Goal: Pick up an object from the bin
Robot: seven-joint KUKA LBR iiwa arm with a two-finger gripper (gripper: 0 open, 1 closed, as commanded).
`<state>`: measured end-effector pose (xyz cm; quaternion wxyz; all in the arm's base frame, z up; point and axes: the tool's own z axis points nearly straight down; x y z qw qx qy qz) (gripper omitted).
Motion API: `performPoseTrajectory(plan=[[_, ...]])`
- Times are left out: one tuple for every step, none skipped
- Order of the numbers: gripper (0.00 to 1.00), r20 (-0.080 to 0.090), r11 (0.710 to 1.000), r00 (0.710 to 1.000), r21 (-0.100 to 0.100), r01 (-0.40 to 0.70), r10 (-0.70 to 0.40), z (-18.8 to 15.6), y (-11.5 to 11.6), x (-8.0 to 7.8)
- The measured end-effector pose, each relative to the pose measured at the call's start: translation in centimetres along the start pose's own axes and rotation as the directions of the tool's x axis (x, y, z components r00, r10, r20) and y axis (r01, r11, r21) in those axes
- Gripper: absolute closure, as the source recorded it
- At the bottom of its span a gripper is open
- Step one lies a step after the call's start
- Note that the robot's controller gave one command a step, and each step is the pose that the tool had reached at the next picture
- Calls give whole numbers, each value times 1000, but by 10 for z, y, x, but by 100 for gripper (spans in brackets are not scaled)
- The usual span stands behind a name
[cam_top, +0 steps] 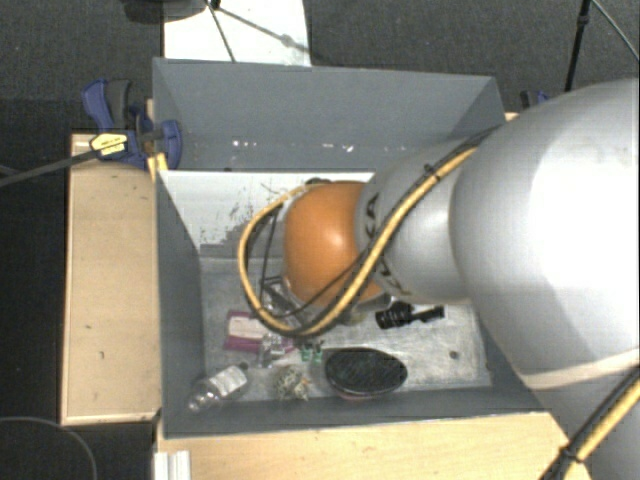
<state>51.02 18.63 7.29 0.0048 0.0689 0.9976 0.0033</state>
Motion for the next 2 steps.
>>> performPoseTrajectory(plan=[[100,-5,962,962,4,274,-274,-116,-15,-5],[100,-5,856,856,2,517,-517,-164,-8,-19]])
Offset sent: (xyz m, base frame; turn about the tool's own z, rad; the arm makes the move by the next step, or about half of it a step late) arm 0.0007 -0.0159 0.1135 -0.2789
